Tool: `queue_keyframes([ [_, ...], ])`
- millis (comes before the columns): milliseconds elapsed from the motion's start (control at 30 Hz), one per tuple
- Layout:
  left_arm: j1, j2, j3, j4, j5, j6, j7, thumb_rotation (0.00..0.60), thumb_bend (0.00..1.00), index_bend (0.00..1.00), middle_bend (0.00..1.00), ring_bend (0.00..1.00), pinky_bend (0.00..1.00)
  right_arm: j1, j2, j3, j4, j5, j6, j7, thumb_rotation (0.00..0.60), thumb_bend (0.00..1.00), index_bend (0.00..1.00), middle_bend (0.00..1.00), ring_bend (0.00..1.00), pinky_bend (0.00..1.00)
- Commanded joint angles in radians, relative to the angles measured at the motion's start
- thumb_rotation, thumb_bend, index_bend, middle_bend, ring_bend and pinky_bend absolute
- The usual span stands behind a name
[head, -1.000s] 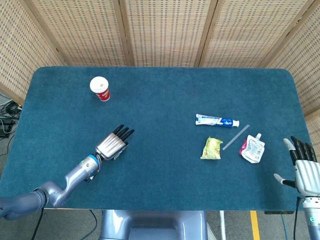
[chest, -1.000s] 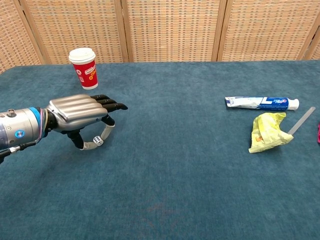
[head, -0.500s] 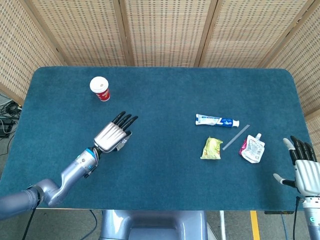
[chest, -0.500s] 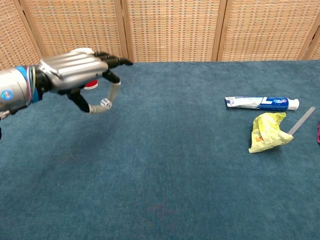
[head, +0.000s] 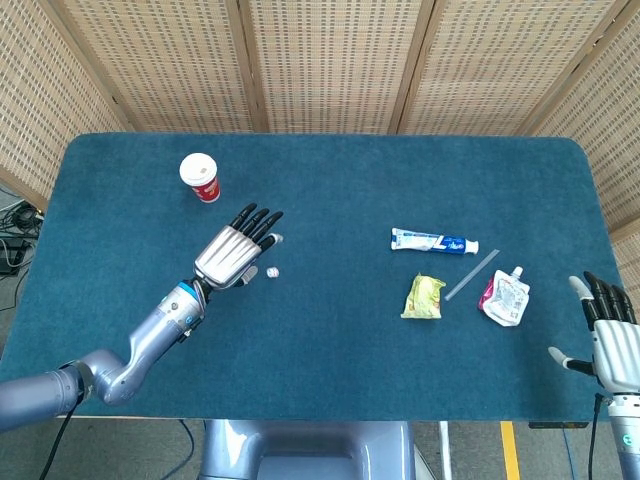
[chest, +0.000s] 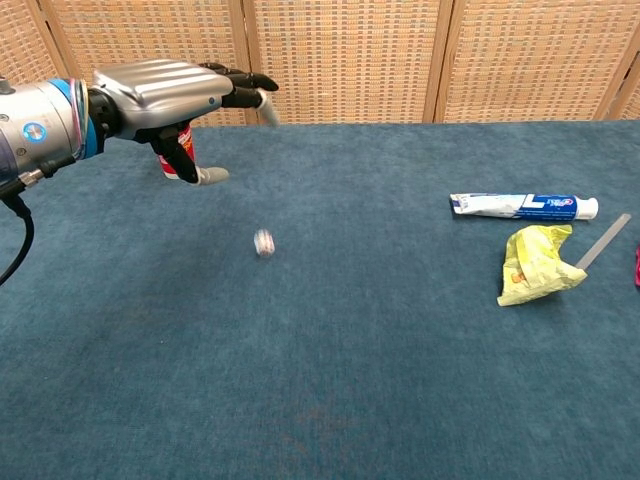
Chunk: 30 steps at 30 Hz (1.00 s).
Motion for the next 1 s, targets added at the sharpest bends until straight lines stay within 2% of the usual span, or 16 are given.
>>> queue_keyframes([
  [33, 0.005, -0.002, 0.007, -0.002, -0.005, 0.011, 0.010, 0.600, 0.36, 0.05, 0.00, 0.00, 0.00, 0.000, 0.000, -0.001, -0.001, -0.002, 0.000, -0.001, 0.600, 0.06, 0.07, 0.00, 0.00, 0.00],
  [367, 0.063, 0.030, 0.048, -0.038, 0.001, 0.078, -0.019, 0.600, 0.36, 0.05, 0.00, 0.00, 0.00, 0.002, -0.004, -0.006, -0.004, -0.002, -0.007, -0.018, 0.600, 0.06, 0.07, 0.00, 0.00, 0.00],
  [500, 0.120, 0.058, 0.079, -0.063, 0.024, 0.155, -0.022, 0.600, 0.36, 0.05, 0.00, 0.00, 0.00, 0.002, -0.002, -0.007, -0.008, -0.004, -0.007, -0.022, 0.600, 0.06, 0.07, 0.00, 0.00, 0.00],
  [600, 0.170, 0.077, 0.097, -0.082, 0.038, 0.231, -0.014, 0.600, 0.35, 0.11, 0.00, 0.00, 0.00, 0.002, -0.001, -0.009, -0.011, -0.007, -0.008, -0.027, 0.600, 0.06, 0.07, 0.00, 0.00, 0.00],
  [700, 0.262, 0.087, 0.122, -0.104, 0.072, 0.378, -0.030, 0.600, 0.33, 0.10, 0.00, 0.00, 0.00, 0.002, 0.000, -0.013, -0.016, -0.012, -0.008, -0.037, 0.600, 0.06, 0.07, 0.00, 0.00, 0.00],
  [733, 0.294, 0.090, 0.133, -0.109, 0.078, 0.422, -0.032, 0.600, 0.32, 0.07, 0.00, 0.00, 0.00, 0.002, 0.000, -0.014, -0.017, -0.014, -0.007, -0.040, 0.600, 0.06, 0.07, 0.00, 0.00, 0.00],
  [833, 0.367, 0.103, 0.175, -0.123, 0.095, 0.501, -0.024, 0.600, 0.18, 0.00, 0.00, 0.00, 0.00, 0.001, -0.003, -0.015, -0.012, -0.019, 0.002, -0.069, 0.600, 0.06, 0.07, 0.00, 0.00, 0.00],
  [933, 0.443, 0.134, 0.231, -0.161, 0.087, 0.547, 0.013, 0.600, 0.05, 0.00, 0.00, 0.00, 0.00, -0.001, -0.006, -0.018, -0.015, -0.025, 0.009, -0.095, 0.600, 0.06, 0.06, 0.00, 0.00, 0.00],
  [1000, 0.489, 0.143, 0.254, -0.176, 0.093, 0.592, 0.021, 0.600, 0.00, 0.00, 0.00, 0.00, 0.00, 0.000, -0.003, -0.023, -0.024, -0.030, 0.006, -0.104, 0.600, 0.06, 0.03, 0.00, 0.00, 0.00],
])
